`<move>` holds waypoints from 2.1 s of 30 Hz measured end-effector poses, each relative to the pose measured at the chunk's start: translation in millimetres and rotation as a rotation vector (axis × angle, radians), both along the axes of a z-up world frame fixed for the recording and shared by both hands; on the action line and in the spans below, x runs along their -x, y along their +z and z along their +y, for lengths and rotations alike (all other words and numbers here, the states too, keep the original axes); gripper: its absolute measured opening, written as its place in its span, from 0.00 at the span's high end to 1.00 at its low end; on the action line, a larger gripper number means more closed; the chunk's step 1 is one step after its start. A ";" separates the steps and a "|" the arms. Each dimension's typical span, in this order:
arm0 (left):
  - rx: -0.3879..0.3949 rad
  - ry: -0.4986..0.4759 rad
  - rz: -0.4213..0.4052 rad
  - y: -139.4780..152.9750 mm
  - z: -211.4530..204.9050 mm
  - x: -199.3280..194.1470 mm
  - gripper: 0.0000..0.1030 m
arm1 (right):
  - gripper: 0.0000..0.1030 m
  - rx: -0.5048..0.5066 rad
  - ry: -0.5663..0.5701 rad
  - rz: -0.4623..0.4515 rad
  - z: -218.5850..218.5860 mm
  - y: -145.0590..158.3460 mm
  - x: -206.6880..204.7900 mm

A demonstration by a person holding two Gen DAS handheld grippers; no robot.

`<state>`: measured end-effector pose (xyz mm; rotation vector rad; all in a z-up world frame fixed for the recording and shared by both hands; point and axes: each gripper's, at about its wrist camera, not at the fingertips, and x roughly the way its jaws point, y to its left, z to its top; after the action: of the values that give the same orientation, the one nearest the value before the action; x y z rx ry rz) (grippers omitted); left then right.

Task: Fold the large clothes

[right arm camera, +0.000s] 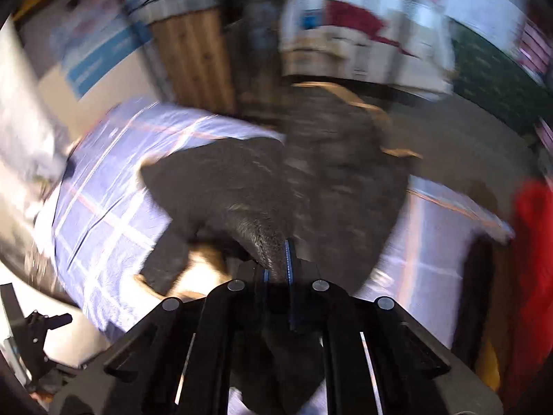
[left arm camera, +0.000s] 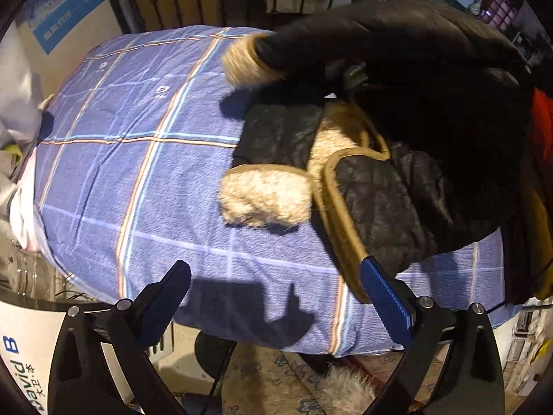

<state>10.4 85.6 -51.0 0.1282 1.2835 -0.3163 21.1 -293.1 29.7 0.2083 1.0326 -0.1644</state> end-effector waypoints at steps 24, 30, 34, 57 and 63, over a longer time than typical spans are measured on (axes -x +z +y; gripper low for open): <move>0.178 -0.037 0.186 -57.9 -80.4 58.2 0.06 | 0.16 -0.144 0.144 0.149 -17.4 -55.0 45.8; 0.231 0.018 0.194 -88.9 -77.6 50.2 0.06 | 0.16 -0.013 0.406 0.171 42.7 -79.4 -104.8; 0.224 0.033 0.177 -107.2 -86.0 33.6 0.07 | 0.16 0.166 0.552 0.223 86.3 -130.1 -191.7; 0.354 0.035 -0.225 76.3 -32.7 -7.6 0.94 | 0.88 -0.302 0.262 -0.166 -24.7 45.4 -90.4; 0.252 0.182 -0.599 226.6 43.4 24.2 0.94 | 0.99 -0.480 0.361 -0.519 -46.4 185.6 36.1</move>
<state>-13.7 129.1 175.7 -0.1049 0.6485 -0.2536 -15.0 -339.5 215.3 0.4661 0.5609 0.4526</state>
